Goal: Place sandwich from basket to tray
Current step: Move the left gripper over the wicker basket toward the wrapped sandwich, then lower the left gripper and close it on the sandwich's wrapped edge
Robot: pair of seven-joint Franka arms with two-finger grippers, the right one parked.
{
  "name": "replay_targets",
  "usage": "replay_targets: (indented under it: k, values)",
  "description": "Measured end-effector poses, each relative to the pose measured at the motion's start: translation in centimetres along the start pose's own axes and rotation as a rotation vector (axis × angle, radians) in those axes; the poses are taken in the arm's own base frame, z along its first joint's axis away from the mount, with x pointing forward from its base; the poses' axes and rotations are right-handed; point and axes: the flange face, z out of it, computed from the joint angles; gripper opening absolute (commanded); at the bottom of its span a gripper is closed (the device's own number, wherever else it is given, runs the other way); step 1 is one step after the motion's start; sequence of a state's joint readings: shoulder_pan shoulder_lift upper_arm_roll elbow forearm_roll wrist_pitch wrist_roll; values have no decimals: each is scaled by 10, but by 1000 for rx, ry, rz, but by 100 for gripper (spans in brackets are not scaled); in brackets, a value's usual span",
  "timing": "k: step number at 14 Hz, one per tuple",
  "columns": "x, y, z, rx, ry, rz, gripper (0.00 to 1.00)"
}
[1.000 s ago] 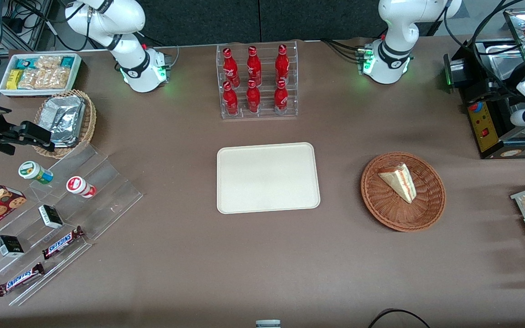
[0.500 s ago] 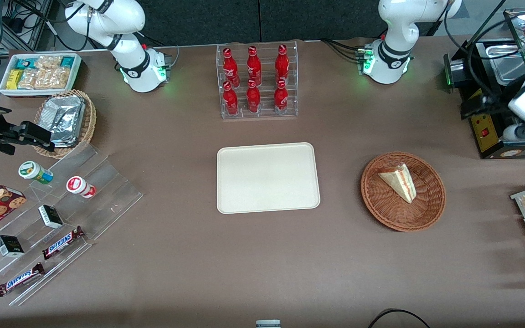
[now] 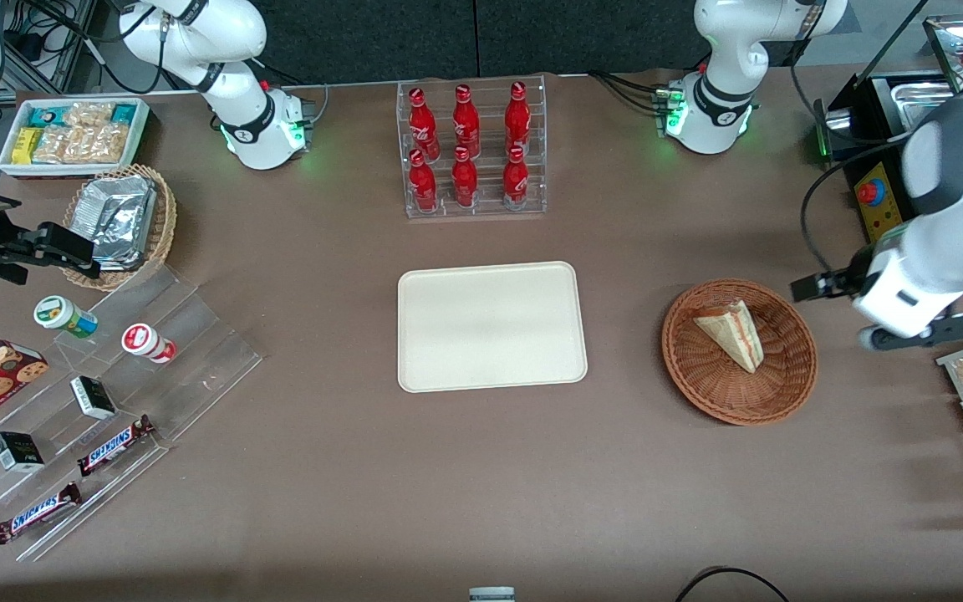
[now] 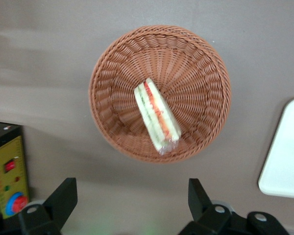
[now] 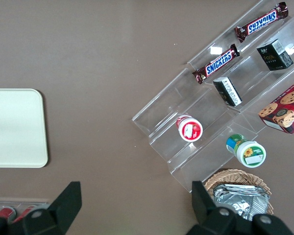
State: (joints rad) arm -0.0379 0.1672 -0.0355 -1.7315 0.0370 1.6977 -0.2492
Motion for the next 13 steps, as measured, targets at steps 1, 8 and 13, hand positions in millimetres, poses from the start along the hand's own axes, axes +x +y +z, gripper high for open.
replay_targets:
  k: [1,8,13]
  values:
    - [1,6,17,1,3,-29,100]
    - [-11,33,105,-25,71,-271,100]
    - [-32,32,144,-90,174,-401,100]
